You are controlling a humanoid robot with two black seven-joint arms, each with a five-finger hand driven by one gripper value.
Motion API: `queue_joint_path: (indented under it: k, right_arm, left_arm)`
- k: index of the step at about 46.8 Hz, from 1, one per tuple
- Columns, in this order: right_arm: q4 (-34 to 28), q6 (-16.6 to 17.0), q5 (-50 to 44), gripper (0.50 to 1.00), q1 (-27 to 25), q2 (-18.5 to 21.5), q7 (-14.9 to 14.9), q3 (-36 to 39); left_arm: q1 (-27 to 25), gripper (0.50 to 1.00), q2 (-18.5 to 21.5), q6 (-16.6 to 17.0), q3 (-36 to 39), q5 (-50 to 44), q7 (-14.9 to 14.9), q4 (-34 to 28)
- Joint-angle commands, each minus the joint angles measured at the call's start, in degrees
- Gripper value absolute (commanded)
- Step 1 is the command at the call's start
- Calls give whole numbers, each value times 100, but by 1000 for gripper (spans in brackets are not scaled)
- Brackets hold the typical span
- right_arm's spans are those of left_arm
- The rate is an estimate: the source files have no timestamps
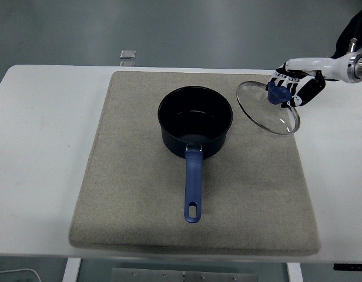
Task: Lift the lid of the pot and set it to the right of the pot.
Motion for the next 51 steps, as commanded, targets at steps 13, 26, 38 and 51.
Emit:
queue_joint_path:
  k: [13,26,38,51]
  right_arm:
    - [-28,-314,-204,500,-205,64,-11,-53]
    - [-20,-358,-274,500,-328,283,-11,-44]
    - [-20,-508,-274,500,-469,319,-19,-44]
    - [-20,-578,-274,543,-539,363,-19,-62]
  left_arm:
    - [0,1000,0,0,0,0,0,-7]
    - [0,1000,0,0,0,0,0,2]
    - [0,1000,0,0,0,0,0,2]
    - [0,1000,0,0,0,0,0,2]
